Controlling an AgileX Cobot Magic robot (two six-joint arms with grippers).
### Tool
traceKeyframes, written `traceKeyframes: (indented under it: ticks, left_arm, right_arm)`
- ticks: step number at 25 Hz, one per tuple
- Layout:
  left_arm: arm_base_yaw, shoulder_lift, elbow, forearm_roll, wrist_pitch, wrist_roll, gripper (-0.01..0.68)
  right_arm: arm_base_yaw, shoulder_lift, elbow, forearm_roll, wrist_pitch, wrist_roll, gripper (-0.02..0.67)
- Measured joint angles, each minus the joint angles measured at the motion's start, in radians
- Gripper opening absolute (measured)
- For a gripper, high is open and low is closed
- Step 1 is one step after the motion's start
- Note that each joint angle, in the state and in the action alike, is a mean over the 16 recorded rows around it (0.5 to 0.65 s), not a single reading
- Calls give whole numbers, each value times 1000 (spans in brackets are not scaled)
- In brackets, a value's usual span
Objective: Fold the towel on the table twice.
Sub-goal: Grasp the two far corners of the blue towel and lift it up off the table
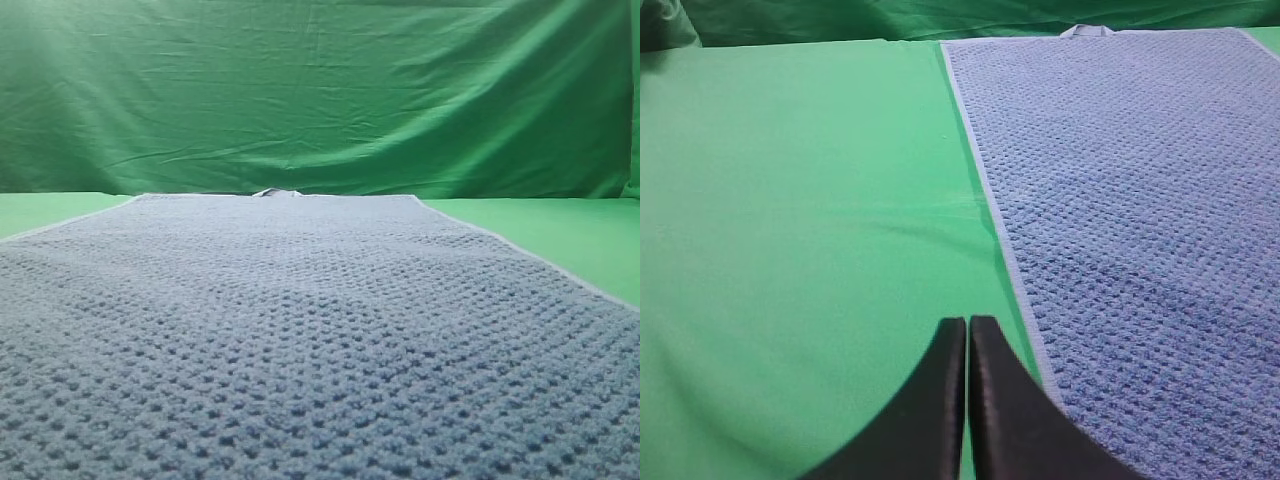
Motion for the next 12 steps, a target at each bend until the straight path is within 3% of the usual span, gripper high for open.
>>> traceKeyframes:
  ticks: [12]
  left_arm:
    - [0,0,0,0,0,0,0]
  right_arm:
    - [0,0,0,0,0,0,0]
